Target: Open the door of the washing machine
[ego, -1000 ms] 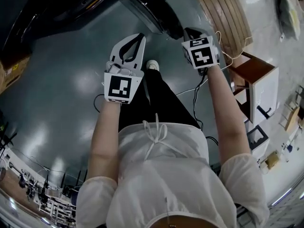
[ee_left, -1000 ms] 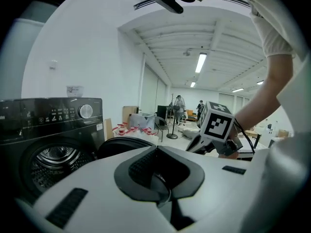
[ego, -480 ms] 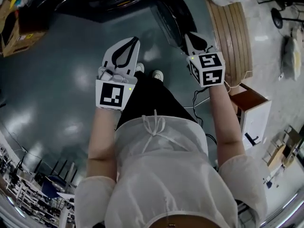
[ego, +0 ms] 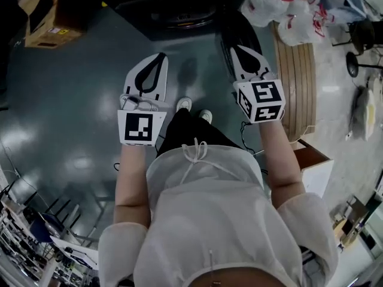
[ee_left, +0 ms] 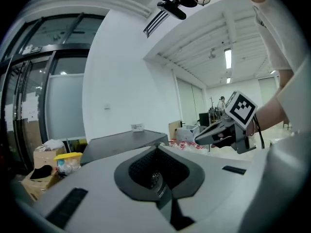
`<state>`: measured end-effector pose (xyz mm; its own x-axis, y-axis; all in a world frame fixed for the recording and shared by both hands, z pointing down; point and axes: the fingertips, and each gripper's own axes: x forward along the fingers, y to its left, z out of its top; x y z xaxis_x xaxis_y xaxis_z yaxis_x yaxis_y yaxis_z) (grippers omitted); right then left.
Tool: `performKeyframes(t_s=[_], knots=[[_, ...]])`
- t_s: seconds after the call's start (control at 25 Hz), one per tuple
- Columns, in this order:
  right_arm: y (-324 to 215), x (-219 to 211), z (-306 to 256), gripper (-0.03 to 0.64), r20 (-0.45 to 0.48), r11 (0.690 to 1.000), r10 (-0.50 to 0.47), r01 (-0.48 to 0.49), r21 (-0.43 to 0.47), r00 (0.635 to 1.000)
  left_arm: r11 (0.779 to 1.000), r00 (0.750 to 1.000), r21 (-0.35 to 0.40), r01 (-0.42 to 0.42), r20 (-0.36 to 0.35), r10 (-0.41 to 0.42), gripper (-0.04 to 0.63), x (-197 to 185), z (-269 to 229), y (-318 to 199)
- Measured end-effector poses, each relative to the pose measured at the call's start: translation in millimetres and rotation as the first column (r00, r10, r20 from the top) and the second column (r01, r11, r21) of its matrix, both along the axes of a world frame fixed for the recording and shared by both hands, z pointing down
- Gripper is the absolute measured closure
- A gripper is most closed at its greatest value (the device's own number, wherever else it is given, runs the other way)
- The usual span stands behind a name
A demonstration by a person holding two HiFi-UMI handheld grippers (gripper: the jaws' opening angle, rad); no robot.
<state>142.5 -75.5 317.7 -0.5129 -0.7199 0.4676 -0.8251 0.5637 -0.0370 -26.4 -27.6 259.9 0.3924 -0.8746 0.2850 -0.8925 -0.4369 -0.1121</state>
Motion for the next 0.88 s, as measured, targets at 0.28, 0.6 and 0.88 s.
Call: performKeyframes(t_s=[0.28,0.6,0.88], knots=[[-6,-45,-70,0.611,0.049,0.990,-0.059,0.052,0.129,0.997,0.987,0.992,0.110,0.120,-0.056,-0.114,0.574,-71,-59,4],[-14,-71,-147,0.611,0.120,0.958,-0.069,0.032,0.286,0.990,0.973,0.990,0.187,0.137,-0.051,-0.129,0.574,-110,-113,6],[-13,-74,-169,0.612,0.090,0.938,-0.070,0.035,0.344,0.993,0.970,0.992,0.209,0.121,-0.062,-0.110,0.574,-118,-147,5]])
